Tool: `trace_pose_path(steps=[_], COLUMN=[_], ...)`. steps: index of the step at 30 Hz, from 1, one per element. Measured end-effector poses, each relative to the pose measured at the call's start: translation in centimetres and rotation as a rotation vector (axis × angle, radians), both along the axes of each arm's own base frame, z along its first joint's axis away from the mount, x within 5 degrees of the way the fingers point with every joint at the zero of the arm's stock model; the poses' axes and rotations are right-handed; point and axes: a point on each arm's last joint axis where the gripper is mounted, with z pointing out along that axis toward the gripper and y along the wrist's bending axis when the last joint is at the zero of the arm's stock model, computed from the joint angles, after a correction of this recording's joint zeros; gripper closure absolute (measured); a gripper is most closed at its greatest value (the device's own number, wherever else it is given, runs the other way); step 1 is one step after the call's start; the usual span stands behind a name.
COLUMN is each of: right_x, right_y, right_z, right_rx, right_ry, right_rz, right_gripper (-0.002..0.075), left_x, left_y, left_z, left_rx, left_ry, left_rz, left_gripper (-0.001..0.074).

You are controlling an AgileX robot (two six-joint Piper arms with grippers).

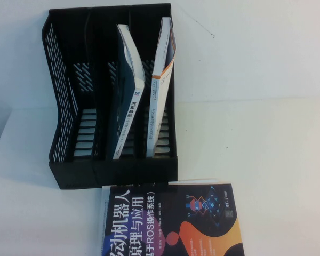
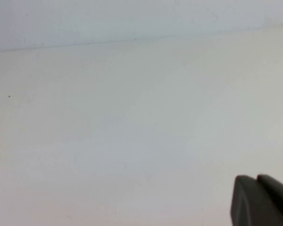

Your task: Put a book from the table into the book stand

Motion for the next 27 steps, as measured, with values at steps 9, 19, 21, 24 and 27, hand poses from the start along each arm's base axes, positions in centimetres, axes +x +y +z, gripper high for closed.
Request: trace_pose_path(steps=[9,19,21,24,27], right_x=[0.0,0.5,0.6,0.5,0.3], right_y=[0.0,0.1,0.2,0.3,0.5], right_z=[0.0,2.0,2.7,4.0,5.4], right_rx=[0.0,-0.042,-0.056,-0.071,-0.085], right_ry=[0.0,-0.229,-0.311,-0.455,-0.603], right_rz=[0.0,0.025,0.033,0.044,0.055], right_gripper=[0.0726,0.0726,0.0726,0.0726,0.0726], left_x=[0.0,0.2,0.4,0.4,0.2], left_y=[0.0,0.0,0.0,-0.1,-0.2], left_z=[0.0,0.9,1.6,3.1,4.7], left_rx=[0.0,0.002,0.004,0.015,0.037], left_ry=[0.0,-0.101,-0.184,-0.351,-0.528], left_rz=[0.0,-0.002,-0.004,-0.01,-0.019], left_gripper=[0.0738,0.0738,0.0738,0.0738,0.0738])
